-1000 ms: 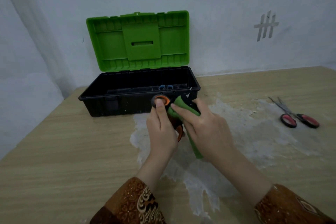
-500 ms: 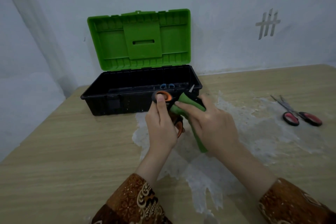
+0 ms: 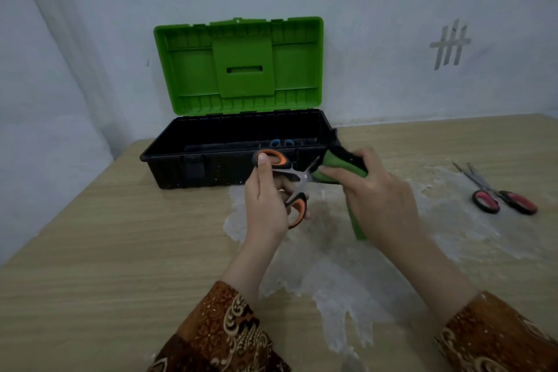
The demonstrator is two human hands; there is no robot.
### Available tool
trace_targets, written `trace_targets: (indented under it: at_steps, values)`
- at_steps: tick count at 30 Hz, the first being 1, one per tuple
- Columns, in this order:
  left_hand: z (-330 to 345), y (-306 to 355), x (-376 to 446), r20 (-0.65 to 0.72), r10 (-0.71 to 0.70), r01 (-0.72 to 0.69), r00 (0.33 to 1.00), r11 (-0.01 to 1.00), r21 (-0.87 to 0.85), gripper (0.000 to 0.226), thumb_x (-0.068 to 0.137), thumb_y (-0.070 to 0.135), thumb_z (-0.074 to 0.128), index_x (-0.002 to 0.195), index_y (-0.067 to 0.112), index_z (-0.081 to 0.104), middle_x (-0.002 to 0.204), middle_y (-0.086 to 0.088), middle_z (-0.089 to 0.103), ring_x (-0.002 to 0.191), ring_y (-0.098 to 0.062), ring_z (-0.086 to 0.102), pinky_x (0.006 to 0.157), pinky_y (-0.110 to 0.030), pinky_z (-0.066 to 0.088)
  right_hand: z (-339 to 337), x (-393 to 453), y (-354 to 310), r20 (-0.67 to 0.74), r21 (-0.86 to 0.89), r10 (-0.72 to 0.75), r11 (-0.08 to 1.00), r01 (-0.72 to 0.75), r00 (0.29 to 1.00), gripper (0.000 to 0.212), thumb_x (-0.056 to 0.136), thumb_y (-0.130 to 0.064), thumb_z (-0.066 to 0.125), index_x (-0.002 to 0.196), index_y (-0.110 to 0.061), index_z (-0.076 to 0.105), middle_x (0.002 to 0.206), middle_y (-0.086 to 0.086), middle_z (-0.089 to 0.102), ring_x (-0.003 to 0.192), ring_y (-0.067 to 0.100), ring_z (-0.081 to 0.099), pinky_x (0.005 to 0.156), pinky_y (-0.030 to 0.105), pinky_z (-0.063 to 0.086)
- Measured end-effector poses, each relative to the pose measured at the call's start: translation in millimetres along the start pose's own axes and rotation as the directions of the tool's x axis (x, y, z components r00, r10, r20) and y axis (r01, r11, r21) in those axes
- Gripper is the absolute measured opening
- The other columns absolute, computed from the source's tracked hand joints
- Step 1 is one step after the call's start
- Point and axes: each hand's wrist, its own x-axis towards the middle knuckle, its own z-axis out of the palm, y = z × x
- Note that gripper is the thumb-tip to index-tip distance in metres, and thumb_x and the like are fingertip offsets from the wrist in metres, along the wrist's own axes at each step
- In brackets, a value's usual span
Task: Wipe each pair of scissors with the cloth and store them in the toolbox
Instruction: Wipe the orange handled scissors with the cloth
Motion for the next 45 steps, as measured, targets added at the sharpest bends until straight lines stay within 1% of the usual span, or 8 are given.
trace_targets:
  at_steps: [4, 10, 20, 26, 31, 35, 39, 45]
  values:
    - [-0.9, -0.6, -0.8, 0.020, 0.017, -0.016, 1.000, 1.000, -0.003, 0.039, 0.104, 0.039, 0.028, 0.094, 0.013, 0.055, 0.051, -0.008, 0.054, 0.040, -0.026, 0.054, 0.038, -0.035, 0.049, -1.3, -3.1, 8.2, -0.067, 0.013, 0.109, 0.994, -0.109, 0.992, 0.037, 0.080, -0.001, 0.069, 0.109, -0.025, 0.072, 0.098, 0.013, 0.058, 0.045, 0.023, 0.045, 0.036, 0.028, 0.042]
    - [-0.4, -2.1, -1.5, 0.019, 0.080, -0.080, 0.997, 0.996, 0.037, 0.038, 0.103, 0.040, 0.030, 0.091, 0.019, 0.060, 0.068, -0.013, 0.063, 0.059, -0.036, 0.062, 0.049, -0.044, 0.056, 4.4, -3.1, -20.5, -0.051, 0.100, -0.084, 0.991, 0.088, 0.995, 0.038, 0.089, -0.016, 0.053, 0.123, -0.030, 0.064, 0.106, 0.011, 0.058, 0.056, 0.025, 0.056, 0.039, 0.033, 0.048]
    - [2.8, -9.1, -6.5, 0.210, 0.096, -0.120, 0.973, 0.987, 0.106, 0.049, 0.096, 0.048, 0.034, 0.094, 0.005, 0.057, 0.062, -0.033, 0.054, 0.048, -0.035, 0.051, 0.049, -0.059, 0.046, 3.5, -1.2, 14.2, 0.012, -0.060, 0.214, 0.975, -0.213, 0.977, 0.036, 0.084, -0.011, 0.068, 0.117, -0.026, 0.067, 0.086, 0.012, 0.047, 0.039, 0.016, 0.026, 0.040, 0.019, 0.024]
    - [6.0, -4.4, -5.9, 0.109, 0.062, -0.064, 0.992, 0.998, 0.021, 0.042, 0.103, 0.035, 0.027, 0.098, 0.004, 0.054, 0.050, -0.011, 0.055, 0.034, -0.023, 0.051, 0.033, -0.028, 0.045, -1.9, -5.1, 46.9, -0.047, -0.059, 0.379, 0.923, -0.381, 0.924, 0.034, 0.094, -0.013, 0.054, 0.126, -0.024, 0.061, 0.102, 0.019, 0.050, 0.046, 0.022, 0.038, 0.047, 0.025, 0.030]
    - [6.2, -12.6, -5.4, -0.030, 0.057, -0.055, 0.998, 0.997, 0.059, 0.041, 0.101, 0.043, 0.030, 0.093, 0.012, 0.057, 0.058, -0.015, 0.054, 0.047, -0.032, 0.053, 0.040, -0.031, 0.048, -5.5, -0.8, 16.1, -0.081, 0.101, 0.161, 0.983, -0.153, 0.984, 0.034, 0.089, -0.018, 0.062, 0.122, -0.025, 0.065, 0.100, 0.016, 0.058, 0.049, 0.019, 0.045, 0.046, 0.012, 0.030]
    - [4.8, -13.6, -5.8, -0.097, 0.129, -0.119, 0.987, 0.988, 0.101, 0.049, 0.091, 0.058, 0.033, 0.089, 0.019, 0.063, 0.082, -0.017, 0.068, 0.077, -0.041, 0.065, 0.071, -0.058, 0.055, 8.5, -8.0, -22.9, 0.021, 0.174, -0.096, 0.981, 0.091, 0.995, 0.035, 0.090, -0.019, 0.058, 0.124, -0.029, 0.063, 0.099, 0.011, 0.058, 0.051, 0.019, 0.049, 0.040, 0.025, 0.045]
    - [1.0, -6.2, 0.0, -0.107, 0.093, -0.094, 0.990, 0.996, 0.000, 0.041, 0.103, 0.042, 0.029, 0.088, 0.016, 0.057, 0.060, -0.014, 0.059, 0.046, -0.033, 0.056, 0.040, -0.034, 0.051, 14.7, -5.1, -20.8, 0.001, 0.090, -0.053, 0.995, 0.053, 0.999, 0.054, 0.081, -0.005, 0.073, 0.125, -0.034, 0.061, 0.102, 0.012, 0.058, 0.045, 0.021, 0.047, 0.034, 0.029, 0.042]
    - [-2.8, 1.1, 1.3, -0.129, 0.059, -0.070, 0.990, 0.995, -0.078, 0.038, 0.104, 0.040, 0.027, 0.089, 0.016, 0.052, 0.046, -0.002, 0.051, 0.036, -0.024, 0.053, 0.035, -0.024, 0.043, 10.7, -7.1, 6.8, 0.008, 0.017, 0.113, 0.993, -0.113, 0.994, 0.049, 0.082, -0.006, 0.072, 0.122, -0.033, 0.064, 0.093, 0.014, 0.056, 0.039, 0.018, 0.037, 0.033, 0.024, 0.035]
